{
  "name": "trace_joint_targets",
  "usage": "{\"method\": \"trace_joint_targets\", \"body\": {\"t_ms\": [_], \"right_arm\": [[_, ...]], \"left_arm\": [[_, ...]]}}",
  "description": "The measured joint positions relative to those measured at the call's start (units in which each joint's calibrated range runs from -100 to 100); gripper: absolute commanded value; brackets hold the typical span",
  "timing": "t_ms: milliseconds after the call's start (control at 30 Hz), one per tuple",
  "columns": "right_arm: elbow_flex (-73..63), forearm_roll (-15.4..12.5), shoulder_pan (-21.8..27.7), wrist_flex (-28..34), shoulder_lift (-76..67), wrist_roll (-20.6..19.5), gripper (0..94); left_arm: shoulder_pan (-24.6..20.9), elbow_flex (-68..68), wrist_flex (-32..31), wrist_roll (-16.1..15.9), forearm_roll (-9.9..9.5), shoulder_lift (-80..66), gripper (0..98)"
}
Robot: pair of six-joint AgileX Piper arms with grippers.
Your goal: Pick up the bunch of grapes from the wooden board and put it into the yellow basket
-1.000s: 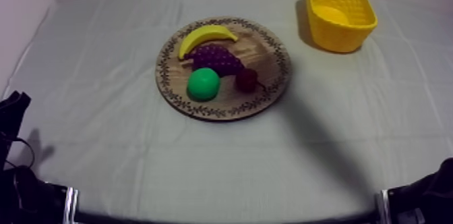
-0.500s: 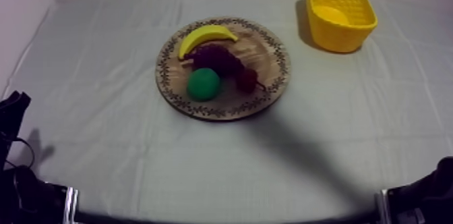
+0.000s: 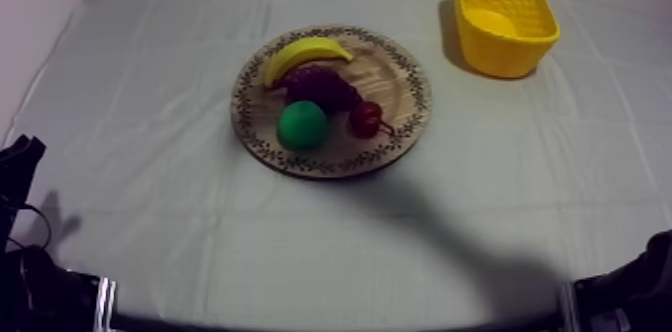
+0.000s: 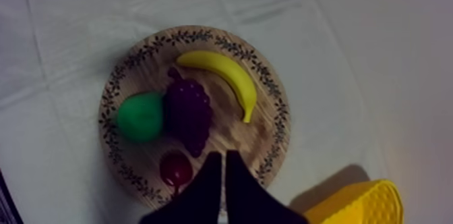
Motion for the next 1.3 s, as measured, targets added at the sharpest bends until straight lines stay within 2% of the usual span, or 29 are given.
{"method": "trace_joint_targets", "body": {"t_ms": [167,567,633,833,933,1067,1300], "right_arm": [[0.2,1.3,-0.8,0.5,2.5,-0.3,0.4],[1.4,2.5,-0.7,-3.2,3.1,-0.2,2.0],[1.4,2.5,-0.9,-3.8,3.1,-0.7,10.9],[3.0,3.5,-1.4,-4.6,2.9,-1.8,54.3],[4.5,3.4,-1.3,-4.9,2.7,-0.4,68.0],[6.6,2.5,-1.1,-5.1,2.5,1.4,75.4],[7.9,3.4,-1.2,-6.7,2.4,1.6,78.2]], "left_arm": [[0.0,0.0,0.0,0.0,0.00,0.0,0.1],[0.0,0.0,0.0,0.0,0.00,0.0,0.1],[0.0,0.0,0.0,0.0,0.00,0.0,0.1],[0.0,0.0,0.0,0.0,0.00,0.0,0.1],[0.0,0.0,0.0,0.0,0.00,0.0,0.1],[0.0,0.0,0.0,0.0,0.00,0.0,0.1],[0.0,0.0,0.0,0.0,0.00,0.0,0.1]]}}
